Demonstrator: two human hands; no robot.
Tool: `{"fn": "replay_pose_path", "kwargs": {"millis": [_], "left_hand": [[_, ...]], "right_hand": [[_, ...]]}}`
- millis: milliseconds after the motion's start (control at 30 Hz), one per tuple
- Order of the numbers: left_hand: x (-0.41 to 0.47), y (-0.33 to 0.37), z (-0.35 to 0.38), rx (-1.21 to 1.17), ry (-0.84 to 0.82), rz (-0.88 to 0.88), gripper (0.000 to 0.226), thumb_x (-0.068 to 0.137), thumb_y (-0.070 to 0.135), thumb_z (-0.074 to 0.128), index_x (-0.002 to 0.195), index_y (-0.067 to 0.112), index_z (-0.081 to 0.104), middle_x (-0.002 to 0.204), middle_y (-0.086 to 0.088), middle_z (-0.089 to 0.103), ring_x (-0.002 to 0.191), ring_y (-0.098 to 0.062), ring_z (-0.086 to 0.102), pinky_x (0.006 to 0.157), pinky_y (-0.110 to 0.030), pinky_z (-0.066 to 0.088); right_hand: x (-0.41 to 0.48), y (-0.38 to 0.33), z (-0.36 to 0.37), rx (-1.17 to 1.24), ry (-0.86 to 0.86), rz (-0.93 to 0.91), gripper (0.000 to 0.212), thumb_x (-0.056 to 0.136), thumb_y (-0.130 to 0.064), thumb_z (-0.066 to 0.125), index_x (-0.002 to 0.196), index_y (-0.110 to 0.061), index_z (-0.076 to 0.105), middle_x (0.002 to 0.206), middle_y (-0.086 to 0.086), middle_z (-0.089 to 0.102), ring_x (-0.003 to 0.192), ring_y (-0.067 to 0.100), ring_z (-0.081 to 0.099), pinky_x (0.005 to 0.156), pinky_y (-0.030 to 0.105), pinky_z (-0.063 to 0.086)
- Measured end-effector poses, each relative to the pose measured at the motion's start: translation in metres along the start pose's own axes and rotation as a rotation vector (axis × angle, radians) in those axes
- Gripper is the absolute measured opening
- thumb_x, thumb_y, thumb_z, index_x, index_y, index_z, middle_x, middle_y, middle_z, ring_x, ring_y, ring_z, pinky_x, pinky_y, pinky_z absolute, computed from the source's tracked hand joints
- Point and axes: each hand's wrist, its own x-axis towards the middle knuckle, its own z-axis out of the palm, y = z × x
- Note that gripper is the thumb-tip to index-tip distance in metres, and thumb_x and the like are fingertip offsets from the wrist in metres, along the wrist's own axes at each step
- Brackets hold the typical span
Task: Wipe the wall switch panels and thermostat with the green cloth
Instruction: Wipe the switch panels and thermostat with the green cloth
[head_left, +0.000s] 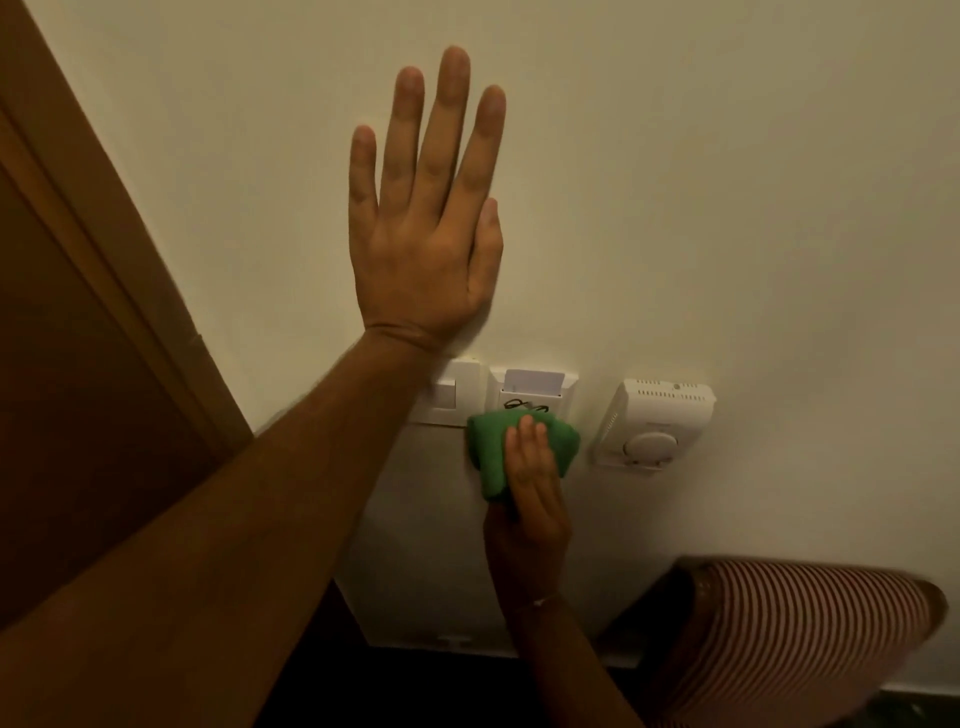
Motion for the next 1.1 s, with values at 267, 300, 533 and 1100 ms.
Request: {"fn": "replay_pose_path", "kwargs": {"millis": [267,300,533,1100], "left_hand": [[-0.001,-0.002,0.004,0.033,0.031,0.006,0.058,0.119,0.031,0.035,0.173,0.011,0.041,0.175,-0.022,0.042,0.164,-0.044,0.034,0.136,-0.066,0.026],[-0.001,-0.002,0.003,0.039,0.028,0.006,0.057,0.119,0.031,0.034,0.172,0.01,0.042,0.174,-0.023,0.044,0.163,-0.044,0.035,0.135,-0.067,0.027],[-0.001,-0.001,0.002,0.061,0.041,0.002,0.054,0.118,0.028,0.043,0.167,0.007,0.049,0.168,-0.026,0.053,0.159,-0.045,0.04,0.132,-0.068,0.032],[0.003,0.003,-0.009,0.068,-0.03,-0.004,0.057,0.119,0.029,0.039,0.168,0.002,0.051,0.17,-0.029,0.05,0.159,-0.051,0.043,0.132,-0.07,0.031]], "right_hand": [[0.0,0.01,-0.007,-0.076,0.026,-0.039,0.061,0.095,0.019,0.054,0.15,-0.006,0.054,0.157,0.01,0.055,0.152,0.027,0.048,0.128,0.042,0.037],[0.0,0.015,-0.012,-0.084,0.063,-0.002,0.061,0.094,0.019,0.054,0.15,-0.005,0.054,0.158,0.01,0.055,0.152,0.027,0.048,0.129,0.041,0.036],[0.002,0.004,0.006,-0.046,0.142,0.053,0.054,0.1,0.015,0.042,0.147,-0.005,0.058,0.158,0.013,0.054,0.152,0.029,0.048,0.129,0.043,0.034],[0.009,-0.006,0.005,-0.019,0.207,0.123,0.068,0.086,0.031,0.048,0.143,-0.003,0.06,0.156,0.016,0.053,0.152,0.034,0.047,0.129,0.046,0.035]]}}
